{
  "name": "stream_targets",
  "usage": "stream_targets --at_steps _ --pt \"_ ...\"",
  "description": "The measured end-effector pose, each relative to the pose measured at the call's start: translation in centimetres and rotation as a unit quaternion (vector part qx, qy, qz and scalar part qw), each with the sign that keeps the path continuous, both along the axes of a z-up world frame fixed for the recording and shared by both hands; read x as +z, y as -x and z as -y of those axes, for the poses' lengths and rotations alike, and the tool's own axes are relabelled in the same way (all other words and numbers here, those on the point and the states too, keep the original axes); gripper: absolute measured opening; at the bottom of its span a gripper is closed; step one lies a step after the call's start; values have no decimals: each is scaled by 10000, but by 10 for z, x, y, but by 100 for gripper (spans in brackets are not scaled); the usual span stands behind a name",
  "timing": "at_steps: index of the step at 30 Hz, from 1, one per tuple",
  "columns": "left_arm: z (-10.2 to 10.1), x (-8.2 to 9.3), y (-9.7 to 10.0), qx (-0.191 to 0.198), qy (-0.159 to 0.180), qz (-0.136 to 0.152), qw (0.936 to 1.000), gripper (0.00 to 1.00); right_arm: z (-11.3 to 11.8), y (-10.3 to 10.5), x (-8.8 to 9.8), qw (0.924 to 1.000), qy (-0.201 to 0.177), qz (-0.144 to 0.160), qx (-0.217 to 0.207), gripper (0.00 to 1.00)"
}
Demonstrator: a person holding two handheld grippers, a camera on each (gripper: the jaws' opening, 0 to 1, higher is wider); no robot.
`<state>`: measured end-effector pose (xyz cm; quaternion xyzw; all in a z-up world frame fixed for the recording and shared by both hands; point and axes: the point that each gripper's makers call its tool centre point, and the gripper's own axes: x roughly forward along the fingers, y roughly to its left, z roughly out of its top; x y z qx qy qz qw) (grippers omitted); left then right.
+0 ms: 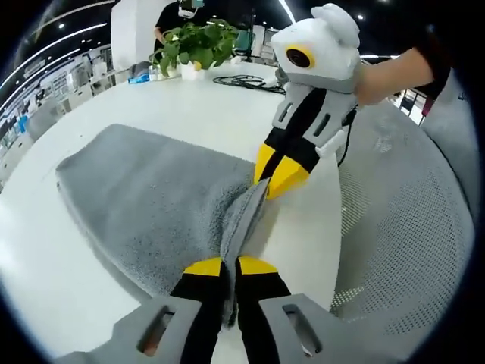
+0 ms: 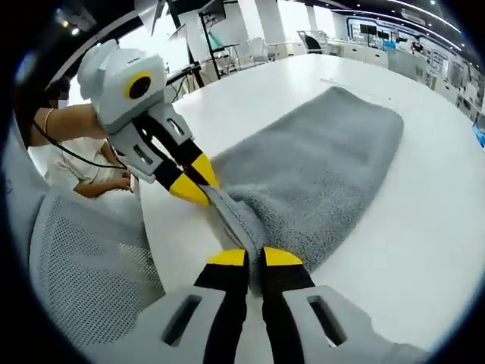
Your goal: Fold the towel on the table until its edges align and the towel forms a compact rectangular stack.
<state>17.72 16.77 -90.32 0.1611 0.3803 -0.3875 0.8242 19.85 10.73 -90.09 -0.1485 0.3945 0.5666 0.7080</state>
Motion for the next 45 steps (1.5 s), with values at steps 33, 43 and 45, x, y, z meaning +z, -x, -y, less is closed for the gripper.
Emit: stream_targets --at_steps 33,43,45 --pt "-15 23 1 -105 -1037 758 9917 6 -8 -4 41 9992 -238 332 50 3" --pt "-14 56 1 -32 -1012 1009 9897 5 -1 4 63 9985 -302 363 258 3" --pt "-12 62 2 -45 -990 1047 9896 5 1 5 69 9982 -343 389 296 3"
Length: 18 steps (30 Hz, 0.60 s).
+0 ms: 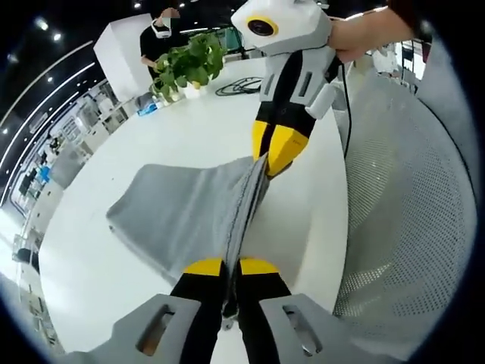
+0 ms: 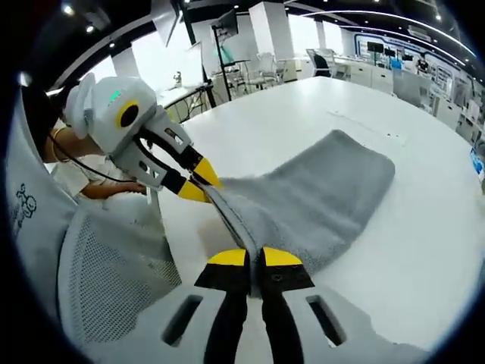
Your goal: Fold the towel on the table until its edges align and the towel forms a compact rectangular stack.
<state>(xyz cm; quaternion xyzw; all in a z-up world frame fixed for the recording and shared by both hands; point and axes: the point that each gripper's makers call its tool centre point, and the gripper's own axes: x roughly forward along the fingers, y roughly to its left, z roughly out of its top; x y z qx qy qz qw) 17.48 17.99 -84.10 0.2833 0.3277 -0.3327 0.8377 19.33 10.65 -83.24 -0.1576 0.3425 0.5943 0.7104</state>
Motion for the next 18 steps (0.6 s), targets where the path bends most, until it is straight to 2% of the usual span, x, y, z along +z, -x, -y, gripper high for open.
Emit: stream_targets --at_steps 5,13,18 --pt "4 13 2 -103 -44 57 9999 5 4 4 11 10000 -56 43 65 3" --pt "8 33 4 -62 -80 228 9997 5 8 10 28 9996 -141 119 222 3" --pt "9 45 9 -63 -1 308 9995 5 11 16 38 9993 -233 104 256 3"
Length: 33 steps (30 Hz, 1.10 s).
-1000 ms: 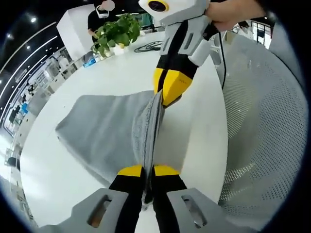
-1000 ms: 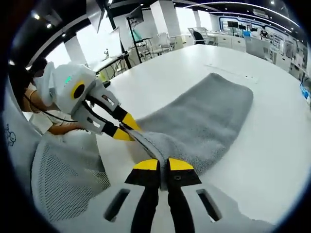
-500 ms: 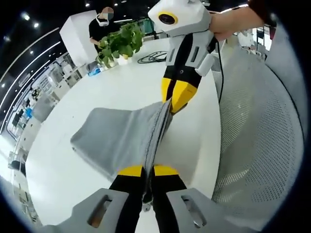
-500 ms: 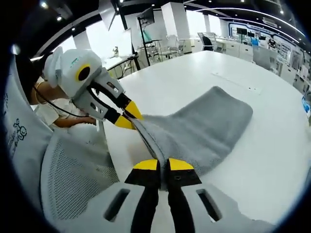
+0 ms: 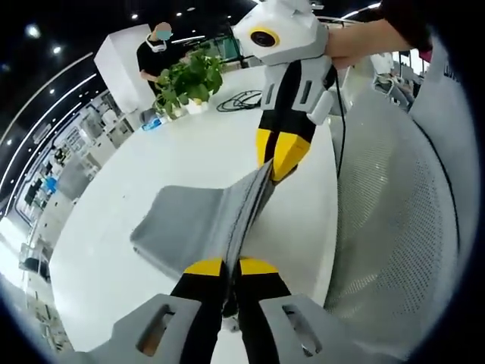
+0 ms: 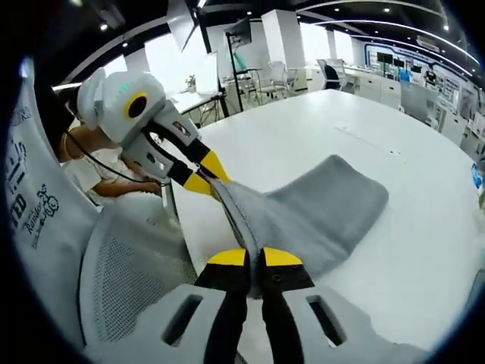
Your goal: Fold the towel on the table until its edges align and the towel forms a compact rectangular stack.
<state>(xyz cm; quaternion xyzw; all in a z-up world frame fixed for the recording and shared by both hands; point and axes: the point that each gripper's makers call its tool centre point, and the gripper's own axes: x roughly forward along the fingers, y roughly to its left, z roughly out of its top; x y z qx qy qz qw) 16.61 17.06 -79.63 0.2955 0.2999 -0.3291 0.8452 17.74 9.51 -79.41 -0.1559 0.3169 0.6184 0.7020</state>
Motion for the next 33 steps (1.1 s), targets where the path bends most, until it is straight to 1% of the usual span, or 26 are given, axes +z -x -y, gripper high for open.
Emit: stream_targets --at_steps 3,7,9,12,17,20,26,29,33 --pt "1 10 2 14 83 85 9999 5 2 5 7 10000 -15 -29 38 3" --pt "2 20 5 1 93 159 9998 5 2 13 17 9998 -8 28 194 3" --pt "2 24 7 -14 64 198 9998 5 2 15 23 9997 -35 35 243 3" --pt "1 29 11 -147 -58 232 9996 5 2 19 29 9994 -71 3 325 3" --pt "-1 37 10 -204 -30 281 9994 5 2 23 37 9989 -161 -64 425 3" --pt "-3 38 6 -229 27 269 9994 5 1 18 41 9990 -236 -79 362 3" --pt "-6 36 -7 -160 157 251 9994 5 -3 4 41 9992 -328 -80 223 3" --pt "-8 37 -14 -165 156 267 9994 5 -6 -4 43 9991 -360 -91 183 3" --pt "-11 40 -25 -217 116 311 9992 5 -9 -15 46 9991 -394 -31 159 3"
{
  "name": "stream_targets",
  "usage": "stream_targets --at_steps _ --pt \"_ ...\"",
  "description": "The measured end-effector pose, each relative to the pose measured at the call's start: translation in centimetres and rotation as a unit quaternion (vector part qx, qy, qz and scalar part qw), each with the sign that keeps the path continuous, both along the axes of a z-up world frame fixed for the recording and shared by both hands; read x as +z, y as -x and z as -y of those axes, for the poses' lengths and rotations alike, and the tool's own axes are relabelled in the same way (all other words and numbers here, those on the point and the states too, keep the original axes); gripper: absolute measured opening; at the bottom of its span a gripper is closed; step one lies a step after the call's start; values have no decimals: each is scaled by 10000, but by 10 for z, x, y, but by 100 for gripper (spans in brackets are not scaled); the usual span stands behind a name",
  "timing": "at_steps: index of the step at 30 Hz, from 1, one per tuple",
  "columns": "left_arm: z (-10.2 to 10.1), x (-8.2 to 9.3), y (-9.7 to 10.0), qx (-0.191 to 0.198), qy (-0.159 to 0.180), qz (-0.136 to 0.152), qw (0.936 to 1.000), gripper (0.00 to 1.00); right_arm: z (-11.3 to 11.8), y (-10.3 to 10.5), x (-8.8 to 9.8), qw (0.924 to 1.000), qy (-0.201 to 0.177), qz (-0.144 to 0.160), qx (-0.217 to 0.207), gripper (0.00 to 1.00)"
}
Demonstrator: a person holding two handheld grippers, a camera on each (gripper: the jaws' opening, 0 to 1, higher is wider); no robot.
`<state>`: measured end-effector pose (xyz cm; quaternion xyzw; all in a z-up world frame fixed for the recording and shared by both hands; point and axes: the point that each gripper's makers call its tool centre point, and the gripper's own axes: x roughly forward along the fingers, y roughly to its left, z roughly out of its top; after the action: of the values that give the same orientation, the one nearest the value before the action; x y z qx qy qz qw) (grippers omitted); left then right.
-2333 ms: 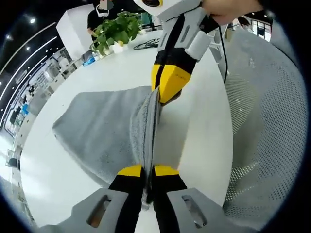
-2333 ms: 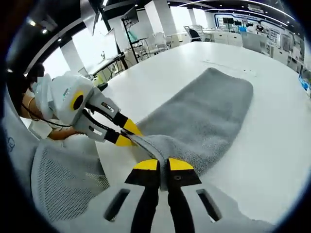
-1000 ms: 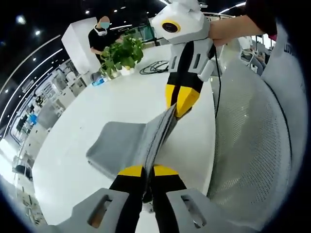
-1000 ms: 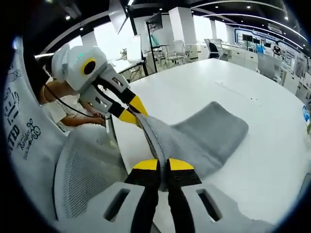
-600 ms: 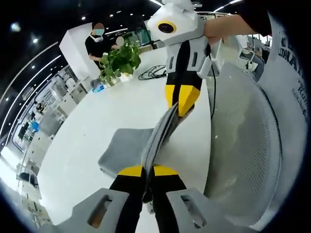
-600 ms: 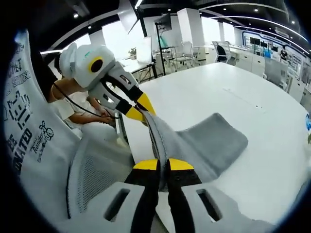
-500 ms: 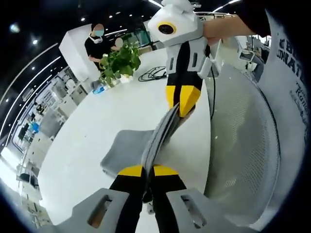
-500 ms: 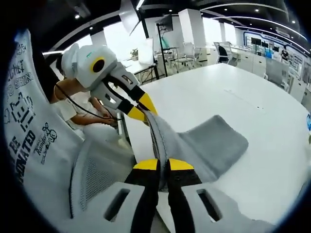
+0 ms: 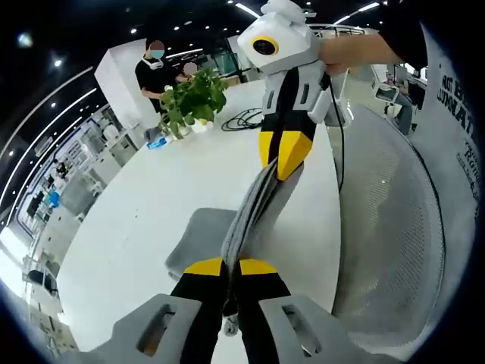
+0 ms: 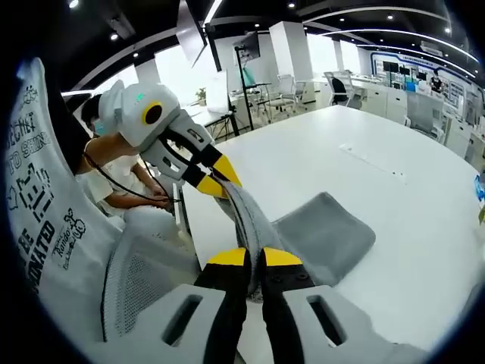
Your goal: Fold the towel on the table until its edges align and the towel forms a compact rectangular stack.
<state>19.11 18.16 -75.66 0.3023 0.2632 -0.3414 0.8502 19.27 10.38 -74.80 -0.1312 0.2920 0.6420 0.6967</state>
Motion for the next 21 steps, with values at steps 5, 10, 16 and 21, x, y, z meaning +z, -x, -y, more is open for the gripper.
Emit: stream_targets --at_steps 5,10,16,21 --pt "-2 5 -16 -97 -4 13 10000 5 -2 -15 4 10000 -46 -7 -57 3" --pt "-5 8 -30 -279 -73 25 9996 5 -5 -31 7 9998 -140 -49 -145 3" --pt "-7 11 -47 -428 6 -59 9991 5 -8 -47 8 9997 -171 -54 -188 3" --pt "-9 8 -61 -479 65 -155 9987 5 -12 -62 5 9996 -165 -55 -202 3"
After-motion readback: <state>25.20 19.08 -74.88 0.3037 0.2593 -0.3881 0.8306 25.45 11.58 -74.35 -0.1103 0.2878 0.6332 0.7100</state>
